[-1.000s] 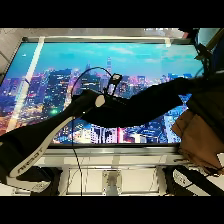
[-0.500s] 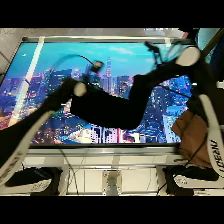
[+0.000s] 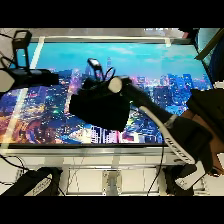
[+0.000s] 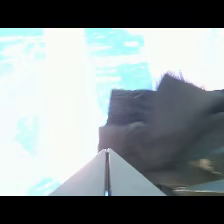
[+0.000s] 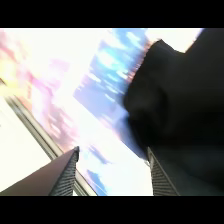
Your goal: Fold the clothes and pants, and hang the long-sleeved shirts on hangers.
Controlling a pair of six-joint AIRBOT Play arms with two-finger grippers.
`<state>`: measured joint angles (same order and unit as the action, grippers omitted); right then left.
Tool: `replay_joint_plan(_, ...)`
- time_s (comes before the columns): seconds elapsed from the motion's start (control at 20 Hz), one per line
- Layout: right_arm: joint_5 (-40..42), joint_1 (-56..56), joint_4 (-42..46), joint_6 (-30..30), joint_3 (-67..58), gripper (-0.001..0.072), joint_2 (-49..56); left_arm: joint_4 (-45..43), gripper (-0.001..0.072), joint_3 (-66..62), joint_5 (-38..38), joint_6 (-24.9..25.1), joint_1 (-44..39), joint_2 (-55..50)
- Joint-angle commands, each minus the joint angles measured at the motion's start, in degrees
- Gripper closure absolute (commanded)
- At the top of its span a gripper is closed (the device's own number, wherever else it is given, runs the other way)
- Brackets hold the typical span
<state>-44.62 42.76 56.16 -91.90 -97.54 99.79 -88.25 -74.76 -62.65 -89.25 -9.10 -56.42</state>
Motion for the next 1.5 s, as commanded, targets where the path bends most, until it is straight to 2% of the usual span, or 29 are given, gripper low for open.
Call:
replay_joint_plan(0.0,9.9,3.3,-4.0,-0.4,-0.5,0.0227,3.0,-0.3,0.0695,0.1,-3.4,1.2,1.8,1.7)
replay_joint_plan(0.1,1.4,0.5,-1.3,-0.4,-2.0,0.0227,1.9,-0.3,0.0695,0.4,-3.4,1.2,1.8,1.7)
replay_joint_plan(0.15,-5.9,-1.9,0.6,-0.2,-2.9,0.0228,0.9,-0.3,0.0695,0.6,-3.4,1.2,1.8,1.7)
replay_joint_plan(0.35,-34.0,-12.3,18.9,0.0,-2.1,0.0232,-7.4,-0.3,0.0694,1.0,-3.4,1.2,1.8,1.7)
replay_joint_plan(0.4,-37.0,-14.4,23.0,-0.3,0.7,0.0232,-10.6,-0.3,0.0694,1.0,-3.4,1.2,1.8,1.7)
replay_joint_plan(0.5,-34.1,-18.0,25.2,-2.2,12.3,0.0230,-19.1,-0.3,0.0695,1.0,-3.4,1.2,1.8,1.7)
replay_joint_plan(0.55,-28.5,-19.4,24.9,-4.6,20.9,0.0225,-24.0,-0.2,0.0694,1.0,-3.4,1.2,1.8,1.7)
replay_joint_plan(0.6,-21.9,-20.3,24.0,-8.2,29.4,0.0174,-28.2,-0.2,0.0694,1.0,-3.4,1.2,1.8,1.7)
replay_joint_plan(0.65,-14.0,-21.5,20.8,-13.4,38.3,0.0024,-31.6,-0.2,0.0695,1.0,-3.4,1.2,1.8,1.7)
replay_joint_plan(0.7,-8.2,-23.2,14.4,-15.5,45.1,0.0010,-33.0,-0.2,0.0694,1.0,-3.4,1.2,1.8,1.7)
replay_joint_plan(0.75,-4.2,-25.7,4.3,-13.0,50.7,0.0010,-32.9,-0.2,0.0694,1.0,-3.4,1.0,1.8,1.7)
replay_joint_plan(0.85,-0.3,-30.4,-16.4,0.6,57.3,0.0010,-30.5,-0.2,0.0695,1.0,-3.4,1.0,1.8,1.7)
replay_joint_plan(0.95,-0.4,-33.0,-29.4,11.5,58.4,0.0009,-26.8,-0.2,0.0694,1.0,-3.4,1.0,1.8,1.7)
replay_joint_plan(1.0,0.0,-33.1,-32.2,13.7,58.2,0.0008,-24.7,-0.2,0.0694,1.0,-3.4,1.0,1.8,1.7)
replay_joint_plan(1.15,0.6,-32.2,-33.7,15.2,57.0,0.0007,-17.9,0.3,0.0695,1.0,-3.4,1.0,1.8,1.7)
replay_joint_plan(1.3,0.5,-30.2,-41.3,22.5,53.1,0.0010,-12.5,0.2,0.0694,1.0,-3.4,1.0,1.8,1.7)
replay_joint_plan(1.45,0.5,-27.4,-41.4,22.6,46.8,0.0018,-8.0,0.2,0.0695,1.0,-3.4,1.0,1.8,1.7)
